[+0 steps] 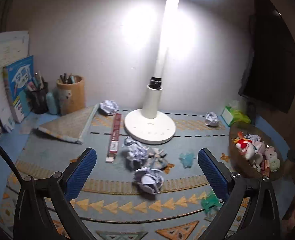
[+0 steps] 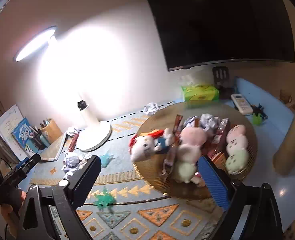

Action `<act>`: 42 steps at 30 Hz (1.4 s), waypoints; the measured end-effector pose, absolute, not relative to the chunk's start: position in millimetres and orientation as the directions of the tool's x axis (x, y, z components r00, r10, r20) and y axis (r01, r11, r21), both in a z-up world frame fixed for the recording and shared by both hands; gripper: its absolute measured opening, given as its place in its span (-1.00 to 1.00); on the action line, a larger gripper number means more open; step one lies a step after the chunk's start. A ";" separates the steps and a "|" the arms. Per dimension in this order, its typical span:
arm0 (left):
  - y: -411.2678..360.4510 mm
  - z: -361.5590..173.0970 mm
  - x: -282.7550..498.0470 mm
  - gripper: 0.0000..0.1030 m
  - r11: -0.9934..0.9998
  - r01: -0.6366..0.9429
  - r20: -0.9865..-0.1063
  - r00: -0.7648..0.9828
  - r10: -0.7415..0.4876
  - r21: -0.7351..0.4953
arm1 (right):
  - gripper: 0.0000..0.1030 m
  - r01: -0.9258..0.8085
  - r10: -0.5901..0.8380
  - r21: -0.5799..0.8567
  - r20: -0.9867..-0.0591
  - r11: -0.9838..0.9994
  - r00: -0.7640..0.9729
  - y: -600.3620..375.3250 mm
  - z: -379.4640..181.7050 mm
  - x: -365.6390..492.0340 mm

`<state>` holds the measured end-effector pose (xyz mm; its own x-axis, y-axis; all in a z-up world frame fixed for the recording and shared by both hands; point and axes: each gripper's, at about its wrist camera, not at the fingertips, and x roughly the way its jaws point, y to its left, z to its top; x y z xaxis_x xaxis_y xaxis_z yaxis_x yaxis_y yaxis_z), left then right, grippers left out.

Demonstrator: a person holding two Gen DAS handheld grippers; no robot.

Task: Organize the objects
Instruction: 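Withdraw both open tools from the bowl back over the rug, then grasp a crumpled white paper with the left tool while the right tool grasps the green jelly toy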

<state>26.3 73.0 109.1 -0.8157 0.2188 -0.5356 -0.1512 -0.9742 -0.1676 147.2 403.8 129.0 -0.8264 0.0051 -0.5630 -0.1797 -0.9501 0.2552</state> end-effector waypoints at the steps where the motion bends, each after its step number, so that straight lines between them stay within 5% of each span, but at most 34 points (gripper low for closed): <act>1: 57.1 100.2 26.6 0.97 -0.979 -0.103 -0.550 -0.815 0.185 -0.177 | 1.00 -0.154 -0.024 0.267 -0.564 -0.951 -0.825 387.5 118.8 147.8; 9: 13.4 35.1 31.6 0.97 -0.996 0.048 -0.628 -0.778 0.011 -0.078 | 1.00 -0.029 -0.021 0.064 -0.668 -0.998 -0.744 287.6 40.1 119.0; 18: 18.8 22.1 25.8 0.97 -0.999 0.046 -0.678 -0.735 -0.017 -0.025 | 1.00 -0.130 -0.020 0.120 -0.805 -0.984 -0.593 305.1 0.5 86.4; 24: 22.3 -4.5 -0.4 1.00 -0.997 0.076 -0.815 -0.576 -0.058 0.018 | 1.00 -0.076 0.026 0.021 -0.823 -0.997 -0.567 286.6 -4.8 81.3; 34: 32.4 -0.1 4.5 1.00 -0.994 0.066 -0.793 -0.598 -0.110 0.089 | 1.00 -0.067 0.037 0.001 -0.827 -0.998 -0.560 283.8 -5.6 78.3; 42: 66.9 14.2 -13.5 0.98 -0.973 -0.180 -0.795 -0.564 0.222 -0.144 | 1.00 -0.067 0.037 0.001 -0.828 -0.998 -0.560 284.0 -5.5 78.7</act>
